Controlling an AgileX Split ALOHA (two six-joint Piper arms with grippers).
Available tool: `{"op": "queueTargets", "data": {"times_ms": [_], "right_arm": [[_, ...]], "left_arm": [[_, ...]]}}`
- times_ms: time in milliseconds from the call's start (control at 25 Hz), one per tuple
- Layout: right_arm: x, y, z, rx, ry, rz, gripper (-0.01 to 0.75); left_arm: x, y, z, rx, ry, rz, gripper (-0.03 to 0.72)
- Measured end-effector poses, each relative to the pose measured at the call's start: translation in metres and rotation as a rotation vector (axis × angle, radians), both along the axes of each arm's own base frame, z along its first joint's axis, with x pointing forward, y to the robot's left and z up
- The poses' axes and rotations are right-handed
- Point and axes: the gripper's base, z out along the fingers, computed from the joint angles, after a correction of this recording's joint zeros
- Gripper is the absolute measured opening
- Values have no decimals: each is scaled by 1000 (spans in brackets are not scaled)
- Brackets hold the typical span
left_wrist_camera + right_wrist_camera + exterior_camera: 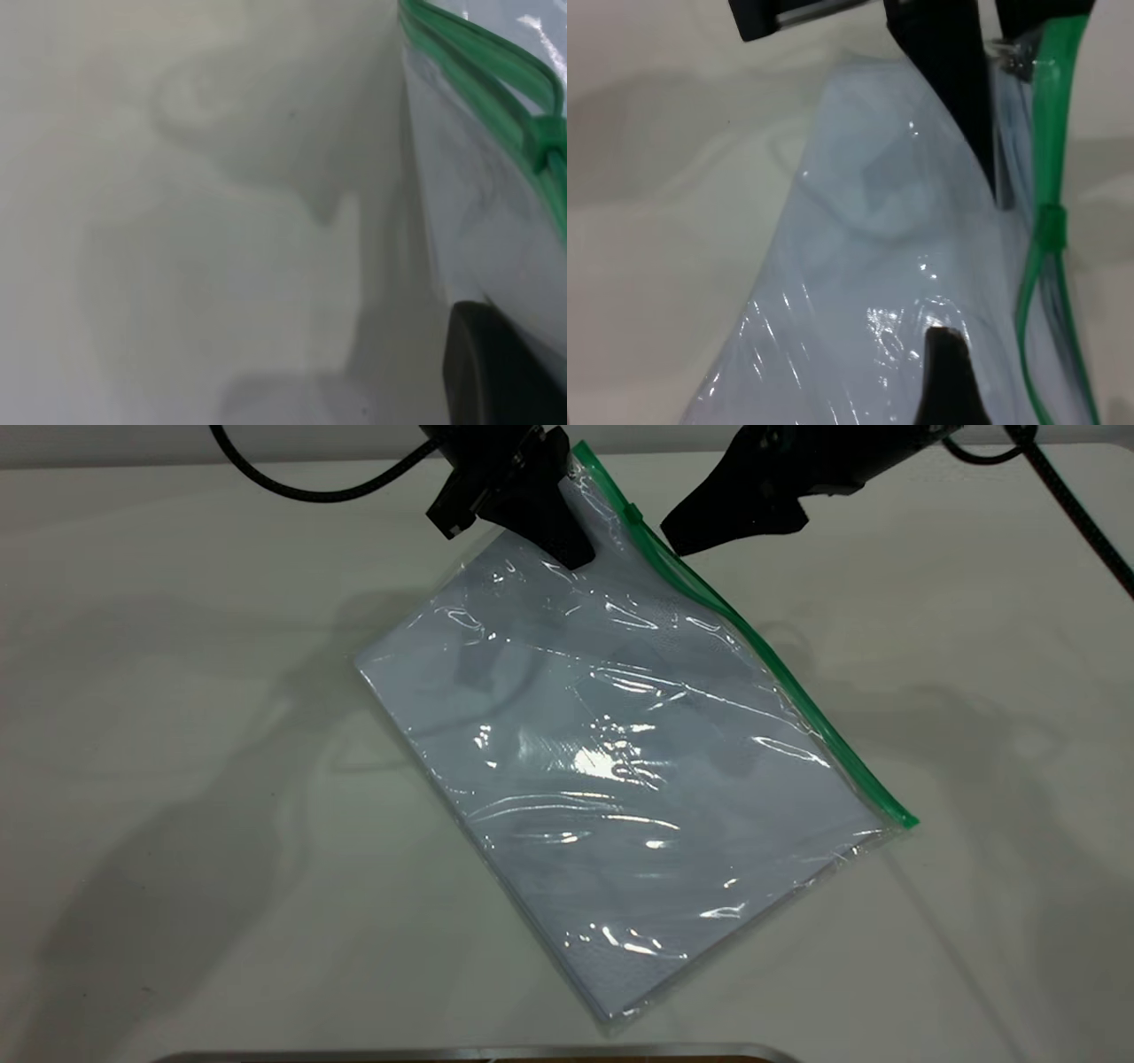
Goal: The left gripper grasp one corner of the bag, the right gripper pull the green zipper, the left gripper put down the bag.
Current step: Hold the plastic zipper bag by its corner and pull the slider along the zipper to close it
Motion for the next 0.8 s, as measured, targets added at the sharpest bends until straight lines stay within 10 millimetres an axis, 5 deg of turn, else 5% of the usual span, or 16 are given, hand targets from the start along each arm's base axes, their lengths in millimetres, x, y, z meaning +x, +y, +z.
{"op": "queueTargets", "data": {"times_ms": [400,800], "right_arm": [[4,3,0,74,20,-65,557],[5,3,-17,74,58,-79,557]], "left_arm": [[-6,-30,0,-20,-76,-6,53],[-7,-32,-1,-32,-77,-1,53]]}}
